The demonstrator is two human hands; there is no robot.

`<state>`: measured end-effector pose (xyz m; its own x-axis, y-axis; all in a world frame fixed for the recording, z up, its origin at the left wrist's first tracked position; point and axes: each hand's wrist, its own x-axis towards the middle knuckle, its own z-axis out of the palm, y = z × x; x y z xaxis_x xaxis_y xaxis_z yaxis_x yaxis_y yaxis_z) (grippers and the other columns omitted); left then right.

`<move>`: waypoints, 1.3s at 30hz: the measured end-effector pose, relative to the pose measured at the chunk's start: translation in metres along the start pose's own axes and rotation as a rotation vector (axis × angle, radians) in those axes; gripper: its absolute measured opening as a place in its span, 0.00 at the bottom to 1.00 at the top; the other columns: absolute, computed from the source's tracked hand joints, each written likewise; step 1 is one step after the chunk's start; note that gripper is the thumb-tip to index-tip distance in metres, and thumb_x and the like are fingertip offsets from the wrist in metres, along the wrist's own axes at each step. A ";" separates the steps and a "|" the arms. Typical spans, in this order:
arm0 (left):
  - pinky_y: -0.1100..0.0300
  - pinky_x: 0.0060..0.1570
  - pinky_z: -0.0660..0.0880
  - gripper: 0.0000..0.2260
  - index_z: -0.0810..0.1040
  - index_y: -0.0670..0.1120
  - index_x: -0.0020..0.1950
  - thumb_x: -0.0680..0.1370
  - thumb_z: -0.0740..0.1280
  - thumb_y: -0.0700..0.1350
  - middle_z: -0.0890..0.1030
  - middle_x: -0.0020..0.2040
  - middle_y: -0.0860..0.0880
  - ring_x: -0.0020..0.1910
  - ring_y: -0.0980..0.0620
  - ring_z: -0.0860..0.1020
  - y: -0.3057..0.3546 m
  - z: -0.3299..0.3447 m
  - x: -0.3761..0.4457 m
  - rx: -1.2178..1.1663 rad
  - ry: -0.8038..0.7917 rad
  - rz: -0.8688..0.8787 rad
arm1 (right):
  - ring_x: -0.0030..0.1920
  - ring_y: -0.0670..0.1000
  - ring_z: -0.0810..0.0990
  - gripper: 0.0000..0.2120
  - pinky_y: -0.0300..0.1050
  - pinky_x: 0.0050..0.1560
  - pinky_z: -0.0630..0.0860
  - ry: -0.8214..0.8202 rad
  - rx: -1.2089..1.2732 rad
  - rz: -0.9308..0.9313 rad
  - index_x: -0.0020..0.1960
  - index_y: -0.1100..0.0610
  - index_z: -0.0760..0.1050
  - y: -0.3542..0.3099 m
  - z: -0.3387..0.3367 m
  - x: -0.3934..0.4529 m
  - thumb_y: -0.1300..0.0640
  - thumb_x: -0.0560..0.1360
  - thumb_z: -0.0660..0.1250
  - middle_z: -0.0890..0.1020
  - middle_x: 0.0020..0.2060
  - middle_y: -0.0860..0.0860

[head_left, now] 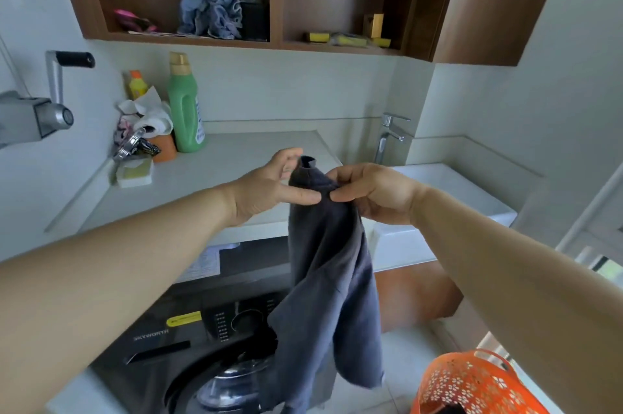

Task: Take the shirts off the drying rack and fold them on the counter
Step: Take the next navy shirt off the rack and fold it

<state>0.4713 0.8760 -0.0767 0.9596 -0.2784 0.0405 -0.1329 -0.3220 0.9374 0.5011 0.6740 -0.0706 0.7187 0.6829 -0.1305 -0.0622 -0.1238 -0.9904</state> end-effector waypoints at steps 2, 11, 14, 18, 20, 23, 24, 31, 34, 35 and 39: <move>0.73 0.52 0.71 0.24 0.74 0.55 0.58 0.66 0.75 0.40 0.80 0.53 0.62 0.54 0.67 0.76 0.007 0.002 0.002 -0.100 -0.168 0.021 | 0.41 0.52 0.82 0.09 0.41 0.46 0.79 -0.051 0.020 -0.035 0.44 0.61 0.79 -0.007 -0.010 -0.004 0.67 0.68 0.64 0.83 0.39 0.54; 0.58 0.52 0.77 0.12 0.80 0.41 0.57 0.74 0.68 0.33 0.83 0.53 0.46 0.50 0.51 0.82 0.006 0.022 0.019 -0.376 0.026 -0.094 | 0.42 0.53 0.80 0.14 0.43 0.47 0.78 0.228 -0.041 -0.092 0.47 0.59 0.77 0.002 -0.037 -0.015 0.75 0.68 0.65 0.81 0.41 0.58; 0.56 0.56 0.76 0.10 0.81 0.42 0.54 0.74 0.68 0.35 0.84 0.53 0.45 0.52 0.50 0.81 0.011 0.025 0.020 -0.348 0.029 -0.080 | 0.43 0.53 0.76 0.15 0.49 0.48 0.76 0.349 -0.503 0.091 0.49 0.62 0.77 0.033 -0.041 -0.012 0.71 0.63 0.67 0.79 0.41 0.62; 0.63 0.47 0.78 0.07 0.81 0.44 0.47 0.75 0.65 0.34 0.85 0.43 0.50 0.44 0.55 0.83 0.017 0.026 0.016 -0.344 -0.028 -0.080 | 0.46 0.54 0.77 0.11 0.46 0.47 0.74 0.382 -0.747 0.273 0.49 0.59 0.77 0.076 -0.040 -0.010 0.64 0.67 0.71 0.80 0.43 0.54; 0.63 0.47 0.79 0.07 0.81 0.43 0.47 0.76 0.65 0.34 0.85 0.43 0.49 0.44 0.54 0.83 0.015 0.022 0.014 -0.349 -0.006 -0.091 | 0.45 0.54 0.76 0.12 0.44 0.41 0.72 0.472 -0.751 0.210 0.49 0.56 0.73 0.079 -0.040 -0.005 0.61 0.68 0.72 0.79 0.43 0.52; 0.60 0.49 0.78 0.07 0.82 0.43 0.47 0.76 0.65 0.34 0.85 0.44 0.48 0.46 0.53 0.83 0.009 0.017 0.012 -0.350 0.079 -0.096 | 0.37 0.51 0.72 0.11 0.39 0.30 0.64 0.551 -0.794 0.145 0.41 0.54 0.70 0.069 -0.036 0.000 0.64 0.68 0.70 0.74 0.35 0.49; 0.58 0.50 0.77 0.07 0.82 0.43 0.47 0.76 0.66 0.35 0.85 0.44 0.47 0.46 0.52 0.83 0.007 0.015 0.012 -0.356 0.124 -0.103 | 0.34 0.51 0.69 0.10 0.40 0.29 0.62 0.550 -0.807 0.121 0.36 0.54 0.68 0.068 -0.034 0.002 0.66 0.67 0.68 0.72 0.32 0.49; 0.56 0.51 0.76 0.05 0.81 0.42 0.48 0.76 0.67 0.35 0.84 0.44 0.46 0.46 0.49 0.82 -0.001 0.007 0.005 -0.377 0.295 -0.143 | 0.38 0.51 0.73 0.09 0.46 0.40 0.72 0.373 -0.445 -0.114 0.42 0.63 0.78 0.049 -0.004 0.018 0.69 0.64 0.63 0.75 0.36 0.54; 0.56 0.51 0.76 0.06 0.81 0.42 0.45 0.75 0.66 0.34 0.85 0.42 0.47 0.44 0.51 0.82 0.000 0.005 -0.003 -0.392 0.243 -0.121 | 0.46 0.53 0.76 0.14 0.47 0.44 0.75 0.370 -0.584 -0.066 0.49 0.65 0.78 0.049 0.000 0.029 0.67 0.64 0.66 0.75 0.47 0.53; 0.56 0.51 0.77 0.06 0.81 0.42 0.45 0.75 0.66 0.34 0.85 0.42 0.46 0.44 0.51 0.83 0.001 0.004 -0.006 -0.405 0.226 -0.104 | 0.47 0.53 0.78 0.18 0.44 0.44 0.76 0.325 -0.580 0.005 0.51 0.61 0.77 0.052 0.000 0.031 0.64 0.62 0.67 0.77 0.48 0.51; 0.61 0.45 0.79 0.07 0.84 0.43 0.40 0.72 0.66 0.35 0.84 0.40 0.47 0.42 0.53 0.83 0.014 -0.005 -0.014 -0.460 0.175 -0.051 | 0.42 0.55 0.78 0.14 0.44 0.46 0.75 0.181 -0.611 0.221 0.41 0.58 0.78 0.072 0.002 0.034 0.56 0.56 0.69 0.81 0.38 0.54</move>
<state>0.4568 0.8796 -0.0627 0.9946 -0.1035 0.0111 0.0006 0.1122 0.9937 0.5196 0.6893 -0.1460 0.8421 0.4701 -0.2644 0.1437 -0.6681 -0.7301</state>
